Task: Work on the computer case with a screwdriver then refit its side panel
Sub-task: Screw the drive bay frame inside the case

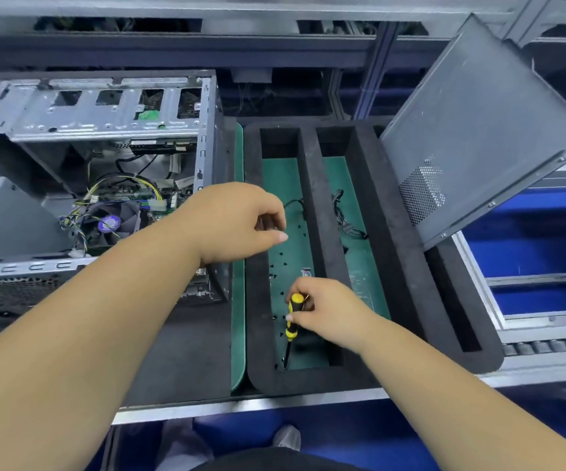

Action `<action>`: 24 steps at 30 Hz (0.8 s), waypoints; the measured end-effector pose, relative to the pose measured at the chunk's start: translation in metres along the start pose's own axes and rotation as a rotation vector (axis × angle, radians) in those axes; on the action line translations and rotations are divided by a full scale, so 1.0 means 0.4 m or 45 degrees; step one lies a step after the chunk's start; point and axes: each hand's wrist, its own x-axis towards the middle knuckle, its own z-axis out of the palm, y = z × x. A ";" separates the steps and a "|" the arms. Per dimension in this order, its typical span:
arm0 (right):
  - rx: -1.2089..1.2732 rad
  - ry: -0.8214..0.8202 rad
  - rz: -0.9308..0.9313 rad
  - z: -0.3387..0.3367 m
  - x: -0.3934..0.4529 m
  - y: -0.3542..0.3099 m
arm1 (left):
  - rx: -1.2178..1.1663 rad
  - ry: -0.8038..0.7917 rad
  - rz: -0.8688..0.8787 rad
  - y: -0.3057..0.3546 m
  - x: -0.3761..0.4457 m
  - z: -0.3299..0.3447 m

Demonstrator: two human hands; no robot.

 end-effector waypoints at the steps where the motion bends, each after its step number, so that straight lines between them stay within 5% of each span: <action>1: -0.019 -0.022 -0.009 0.004 0.000 0.001 | -0.002 0.005 -0.007 0.000 0.001 0.000; 13: 0.004 -0.001 -0.056 -0.024 0.001 0.014 | -0.016 0.060 -0.035 -0.008 0.004 0.004; 24: 0.412 0.466 -0.135 -0.228 0.006 -0.018 | -0.102 0.062 -0.101 -0.003 -0.002 0.002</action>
